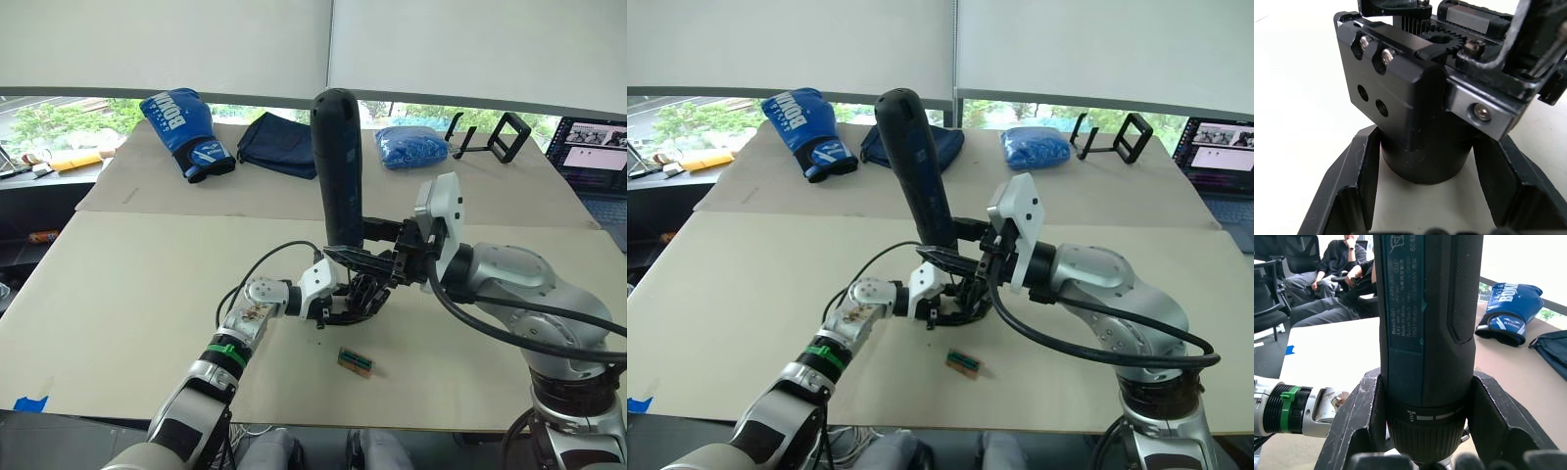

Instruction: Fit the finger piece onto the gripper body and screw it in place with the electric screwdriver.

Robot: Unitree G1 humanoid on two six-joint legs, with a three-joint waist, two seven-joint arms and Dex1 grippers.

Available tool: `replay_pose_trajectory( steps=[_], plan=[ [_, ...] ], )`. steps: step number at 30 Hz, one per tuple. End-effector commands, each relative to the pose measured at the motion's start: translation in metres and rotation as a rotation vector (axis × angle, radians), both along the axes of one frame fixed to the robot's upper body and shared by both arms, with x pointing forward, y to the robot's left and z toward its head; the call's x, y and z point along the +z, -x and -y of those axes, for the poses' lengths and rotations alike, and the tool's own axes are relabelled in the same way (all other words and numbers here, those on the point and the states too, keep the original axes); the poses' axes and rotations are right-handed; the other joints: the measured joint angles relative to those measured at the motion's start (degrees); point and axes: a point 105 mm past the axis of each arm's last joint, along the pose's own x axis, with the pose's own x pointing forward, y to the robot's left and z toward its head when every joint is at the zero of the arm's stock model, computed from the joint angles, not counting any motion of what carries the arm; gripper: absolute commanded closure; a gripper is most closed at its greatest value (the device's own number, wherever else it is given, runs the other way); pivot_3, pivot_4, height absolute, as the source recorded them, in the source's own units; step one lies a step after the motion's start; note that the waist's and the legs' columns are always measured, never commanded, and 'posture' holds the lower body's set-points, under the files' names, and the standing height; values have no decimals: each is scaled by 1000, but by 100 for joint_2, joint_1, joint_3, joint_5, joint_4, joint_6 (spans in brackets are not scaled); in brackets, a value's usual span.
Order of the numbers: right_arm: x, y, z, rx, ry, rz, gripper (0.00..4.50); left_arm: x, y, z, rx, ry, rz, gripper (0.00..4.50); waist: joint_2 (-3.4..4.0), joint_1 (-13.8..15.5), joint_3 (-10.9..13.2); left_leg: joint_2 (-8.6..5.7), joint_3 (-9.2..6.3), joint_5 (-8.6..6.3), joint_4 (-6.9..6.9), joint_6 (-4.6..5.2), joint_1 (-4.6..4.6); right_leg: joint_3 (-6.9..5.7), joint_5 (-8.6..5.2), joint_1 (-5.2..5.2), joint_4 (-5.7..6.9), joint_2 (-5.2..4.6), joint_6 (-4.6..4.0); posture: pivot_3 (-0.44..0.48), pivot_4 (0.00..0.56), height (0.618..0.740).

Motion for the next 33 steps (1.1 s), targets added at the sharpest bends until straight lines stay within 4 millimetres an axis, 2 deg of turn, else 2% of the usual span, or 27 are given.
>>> replay_pose_trajectory(
  steps=[1,19,26,33],
  plan=[
    [17,7,1,15,-33,96,2597,17,2,7,-25,45,53,2214,0,-1,0,0,0,0,0,0,0,0,0,0,0,0,0,0,150,740],
    [23,5,-3,16,-37,97,2597,18,3,6,-23,48,53,2214,1,-8,1,0,0,1,0,-2,0,-4,0,0,0,3,0,0,150,740],
    [33,15,-6,53,-82,77,2597,15,0,4,-14,37,50,2214,2,-10,1,0,0,1,0,-2,1,-4,0,0,0,2,0,0,150,740],
    [24,12,0,21,-35,75,2597,17,-3,6,-10,40,54,2214,2,-9,1,-1,1,1,0,-3,1,-4,0,1,0,1,0,0,150,740]
  ],
)
